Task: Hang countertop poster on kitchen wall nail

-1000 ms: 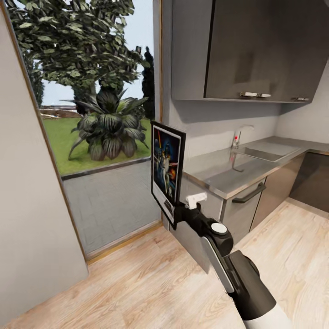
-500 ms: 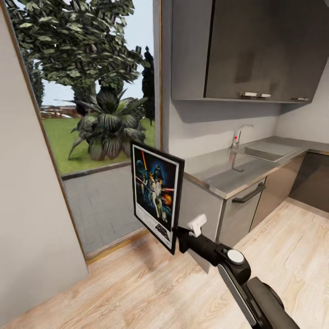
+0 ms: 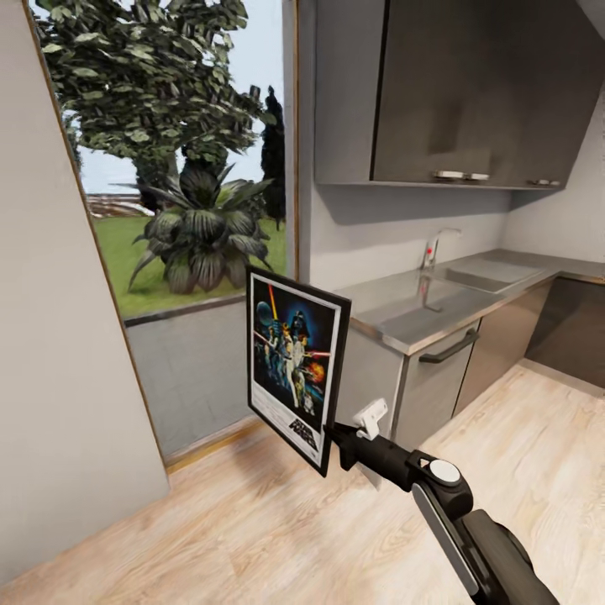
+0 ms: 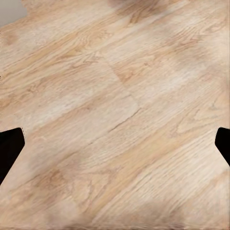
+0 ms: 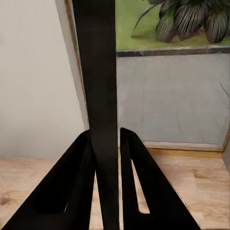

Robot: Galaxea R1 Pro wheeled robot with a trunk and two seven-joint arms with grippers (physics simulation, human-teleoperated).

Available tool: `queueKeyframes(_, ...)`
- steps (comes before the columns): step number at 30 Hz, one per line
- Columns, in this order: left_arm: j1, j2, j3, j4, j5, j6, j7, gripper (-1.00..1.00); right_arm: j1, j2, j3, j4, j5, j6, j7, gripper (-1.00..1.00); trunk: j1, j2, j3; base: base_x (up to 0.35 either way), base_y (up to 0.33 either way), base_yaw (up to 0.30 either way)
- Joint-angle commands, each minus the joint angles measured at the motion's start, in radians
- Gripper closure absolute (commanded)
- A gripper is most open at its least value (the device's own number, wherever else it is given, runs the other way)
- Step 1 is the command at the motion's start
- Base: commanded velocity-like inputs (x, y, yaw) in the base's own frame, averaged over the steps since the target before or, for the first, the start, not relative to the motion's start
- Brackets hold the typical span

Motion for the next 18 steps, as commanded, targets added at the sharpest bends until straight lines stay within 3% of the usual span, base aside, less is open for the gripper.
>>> queueKeyframes(1, 0.0, -0.001, 0.005, -0.001, 0.0, -0.001, -0.009, -1.0, -0.001, -0.001, 0.0, -0.001, -0.013, 0.009, 0.004, 1.0, -0.001, -0.001, -0.001, -0.332, 0.0, 0.0)
queueKeyframes(8, 0.0, -0.001, 0.004, -0.001, 0.0, -0.001, -0.009, -1.0, -0.001, -0.001, -0.002, -0.001, -0.013, 0.009, 0.013, 1.0, -0.001, -0.001, -0.001, -0.335, 0.0, 0.011)
queueKeyframes(18, 0.0, -0.001, 0.004, -0.001, -0.001, 0.001, -0.009, -1.0, -0.001, -0.001, -0.003, -0.002, -0.013, 0.009, 0.014, 1.0, -0.001, -0.001, -0.001, -0.158, 0.0, 0.205)
